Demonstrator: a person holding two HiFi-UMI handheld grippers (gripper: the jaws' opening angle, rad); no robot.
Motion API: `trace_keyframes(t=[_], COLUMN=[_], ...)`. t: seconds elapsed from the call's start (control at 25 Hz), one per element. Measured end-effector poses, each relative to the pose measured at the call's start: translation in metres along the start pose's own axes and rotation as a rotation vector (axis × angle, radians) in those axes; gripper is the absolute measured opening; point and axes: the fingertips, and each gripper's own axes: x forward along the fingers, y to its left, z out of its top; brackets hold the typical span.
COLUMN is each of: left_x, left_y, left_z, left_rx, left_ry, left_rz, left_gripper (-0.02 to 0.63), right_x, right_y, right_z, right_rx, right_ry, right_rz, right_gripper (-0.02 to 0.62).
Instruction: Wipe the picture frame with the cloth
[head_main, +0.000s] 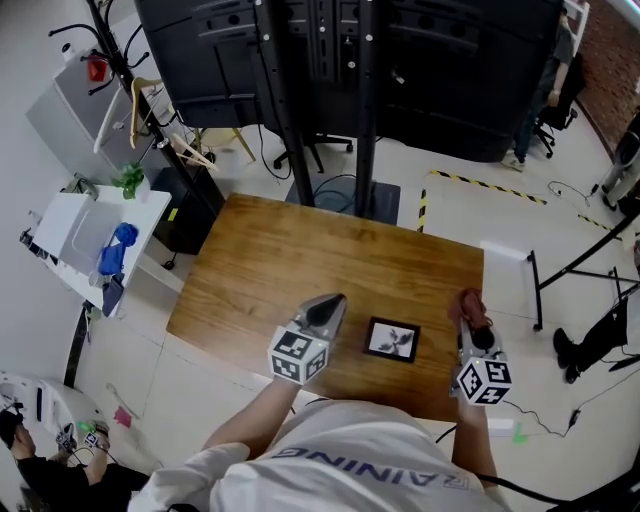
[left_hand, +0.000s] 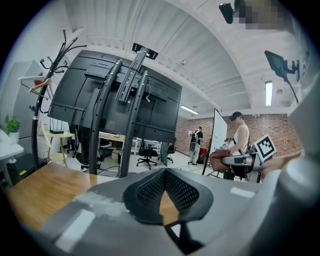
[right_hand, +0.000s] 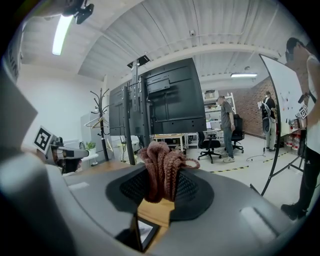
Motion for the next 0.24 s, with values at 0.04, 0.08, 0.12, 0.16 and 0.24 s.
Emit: trace_keyframes(t=[0.04, 0.08, 0.12, 0.16, 0.24], left_x=[0.0014, 0.0025, 0.0031, 0.0032, 0.0026], left_y=[-0.0007, -0.0017, -0.0026, -0.0032, -0.0042], left_z=[-0.0012, -0.0024, -0.0036, -0.0047, -0.0069], left_rx=[0.001, 0.0, -0.003, -0.007, -0.017], left_ry=[0.002, 0.005, 0.006, 0.007, 0.007], left_rz=[-0.002, -0.005, -0.006, -0.007, -0.006], left_gripper=[0.006, 0.006, 0.006, 0.006, 0.006], right_x=[0.001, 0.0017, 0.0019, 0.0019, 0.0018], right_y=[0.0009, 0.002, 0.0033, 0.0048, 0.0079], right_z=[-0.0004, -0.0005, -0.0006, -0.0007, -0.0009], right_rx=[0.001, 0.002, 0.001, 0.0, -0.007], right_ry=[0.0, 0.0, -0.001, -0.001, 0.0], right_rz=[0.002, 0.003, 0.005, 0.007, 0.01], right_gripper=[0.115, 0.115, 0.115, 0.115, 0.115])
